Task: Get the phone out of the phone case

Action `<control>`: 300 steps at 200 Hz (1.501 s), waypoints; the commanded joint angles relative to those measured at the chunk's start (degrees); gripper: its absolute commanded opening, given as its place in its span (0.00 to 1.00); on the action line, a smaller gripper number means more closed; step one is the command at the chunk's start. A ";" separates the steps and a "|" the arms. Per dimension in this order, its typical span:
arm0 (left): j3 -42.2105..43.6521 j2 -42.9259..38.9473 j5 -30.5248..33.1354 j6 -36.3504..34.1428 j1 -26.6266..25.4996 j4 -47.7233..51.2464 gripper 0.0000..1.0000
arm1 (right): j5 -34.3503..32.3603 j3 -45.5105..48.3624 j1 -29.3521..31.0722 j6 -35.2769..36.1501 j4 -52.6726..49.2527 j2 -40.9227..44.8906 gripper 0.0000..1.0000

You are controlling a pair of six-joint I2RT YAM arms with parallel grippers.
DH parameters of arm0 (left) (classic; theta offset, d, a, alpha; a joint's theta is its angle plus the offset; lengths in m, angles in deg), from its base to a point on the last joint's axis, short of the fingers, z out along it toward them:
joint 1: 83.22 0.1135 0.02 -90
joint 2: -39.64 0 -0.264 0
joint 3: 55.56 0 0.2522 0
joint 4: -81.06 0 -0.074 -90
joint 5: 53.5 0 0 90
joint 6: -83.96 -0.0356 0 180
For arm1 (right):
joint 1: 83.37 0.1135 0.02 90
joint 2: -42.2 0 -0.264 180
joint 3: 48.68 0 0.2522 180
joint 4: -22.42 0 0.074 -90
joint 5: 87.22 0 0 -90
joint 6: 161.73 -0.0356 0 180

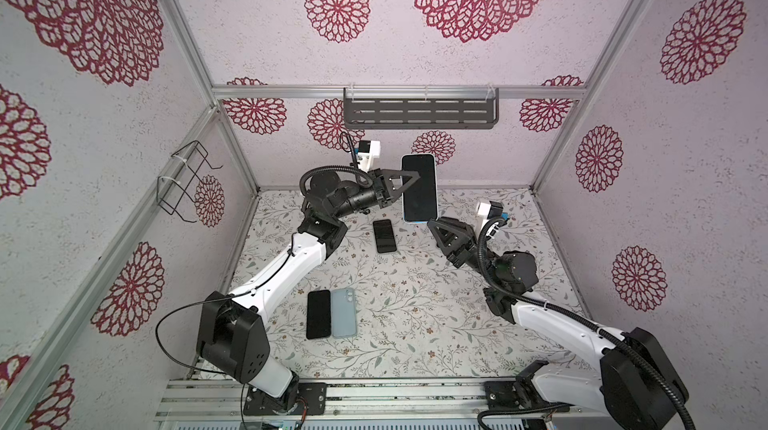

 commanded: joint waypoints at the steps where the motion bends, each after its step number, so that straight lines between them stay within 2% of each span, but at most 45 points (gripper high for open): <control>1: -0.23 -2.25 0.00 -0.80 -0.76 -2.81 0.00 | 0.96 -2.75 -0.05 1.03 2.95 0.00 0.07; 10: -0.29 -2.37 -0.03 -1.10 -0.82 -2.29 0.00 | 1.56 -2.84 -0.12 1.81 2.94 -0.26 0.00; 39: -0.82 -2.59 -0.50 1.49 -1.47 -2.00 0.00 | 3.34 -1.16 -1.15 6.85 4.44 -1.41 0.00; 71: -1.86 -3.03 -2.36 5.24 -3.37 -1.41 0.00 | 8.37 -0.42 -3.22 14.98 5.47 -2.68 0.00; 87: -1.81 -3.28 -3.07 6.69 -4.41 -0.78 0.00 | 9.88 -0.89 -4.83 16.26 7.84 -3.99 0.00; 109: -1.70 -3.67 -3.72 6.69 -5.63 1.15 0.00 | 11.44 -2.61 -7.63 14.40 12.99 -6.71 0.00; 146: -1.16 -4.45 -4.06 8.37 -6.02 -1.43 0.00 | 12.69 -4.70 -10.47 12.10 13.46 -9.52 0.00; 260: -1.67 -5.20 -6.59 11.84 -6.11 -11.02 0.00 | 8.78 -0.82 -12.30 7.89 11.83 -8.77 0.00; 300: -1.35 -7.80 -7.21 9.75 -6.09 -10.03 0.00 | 7.17 -0.19 -13.93 2.16 15.71 -10.58 0.00</control>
